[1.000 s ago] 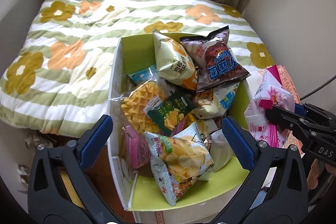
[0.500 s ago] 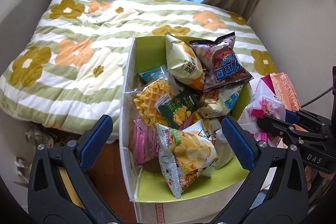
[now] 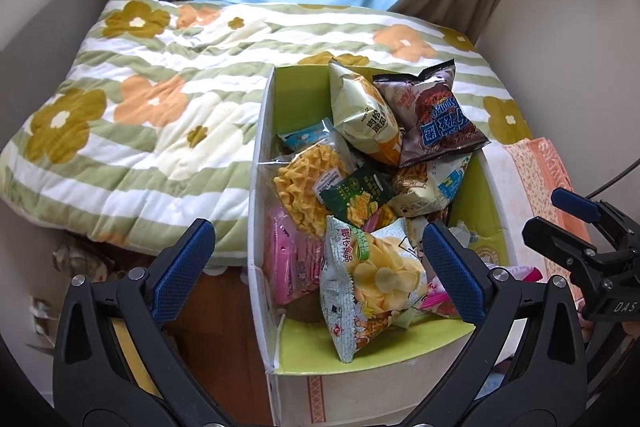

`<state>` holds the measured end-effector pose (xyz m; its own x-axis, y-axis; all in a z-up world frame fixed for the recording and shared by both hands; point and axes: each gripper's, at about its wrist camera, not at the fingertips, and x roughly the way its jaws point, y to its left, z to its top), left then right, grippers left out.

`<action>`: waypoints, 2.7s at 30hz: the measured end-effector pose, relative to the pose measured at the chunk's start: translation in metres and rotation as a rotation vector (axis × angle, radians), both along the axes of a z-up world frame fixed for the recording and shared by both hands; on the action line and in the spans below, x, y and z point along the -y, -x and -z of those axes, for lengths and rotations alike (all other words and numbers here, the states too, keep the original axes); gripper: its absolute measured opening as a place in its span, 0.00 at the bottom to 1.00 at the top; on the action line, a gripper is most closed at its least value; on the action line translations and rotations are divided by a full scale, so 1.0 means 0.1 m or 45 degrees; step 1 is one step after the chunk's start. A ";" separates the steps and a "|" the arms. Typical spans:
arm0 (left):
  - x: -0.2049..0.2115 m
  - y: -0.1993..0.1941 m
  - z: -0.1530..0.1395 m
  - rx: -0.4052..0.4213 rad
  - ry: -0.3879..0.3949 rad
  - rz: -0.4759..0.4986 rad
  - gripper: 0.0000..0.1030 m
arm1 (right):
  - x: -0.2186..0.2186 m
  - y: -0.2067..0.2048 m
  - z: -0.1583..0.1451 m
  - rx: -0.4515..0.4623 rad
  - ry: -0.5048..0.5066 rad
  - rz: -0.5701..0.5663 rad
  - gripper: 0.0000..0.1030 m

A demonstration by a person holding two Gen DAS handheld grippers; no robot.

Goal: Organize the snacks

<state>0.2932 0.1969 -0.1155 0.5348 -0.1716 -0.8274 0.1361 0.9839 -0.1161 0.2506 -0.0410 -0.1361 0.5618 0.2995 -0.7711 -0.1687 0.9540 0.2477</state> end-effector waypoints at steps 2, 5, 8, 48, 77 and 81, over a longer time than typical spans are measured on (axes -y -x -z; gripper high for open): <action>0.02 0.06 -0.04 0.010 -0.004 -0.002 1.00 | 0.04 0.04 -0.03 0.006 -0.012 0.014 0.96; 0.11 0.19 -0.14 0.042 -0.010 0.002 1.00 | 0.15 0.16 -0.13 0.044 -0.012 0.039 0.96; 0.25 0.33 -0.27 0.079 -0.031 0.004 1.00 | 0.29 0.30 -0.29 0.104 0.026 0.060 0.96; 1.06 2.71 -1.21 0.557 -0.019 -0.082 1.00 | 1.23 2.36 -1.07 0.455 0.254 0.341 0.99; 1.11 2.64 -1.24 0.589 -0.046 -0.080 1.00 | 1.22 2.33 -1.09 0.462 0.253 0.345 0.99; 1.12 2.62 -1.25 0.592 -0.052 -0.079 1.00 | 1.21 2.30 -1.10 0.462 0.253 0.355 0.99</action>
<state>0.0308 0.0845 0.0091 0.8586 -0.0997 -0.5028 0.1051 0.9943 -0.0176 0.0211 -0.1625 -0.0263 0.8423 -0.0332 -0.5380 0.0581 0.9979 0.0294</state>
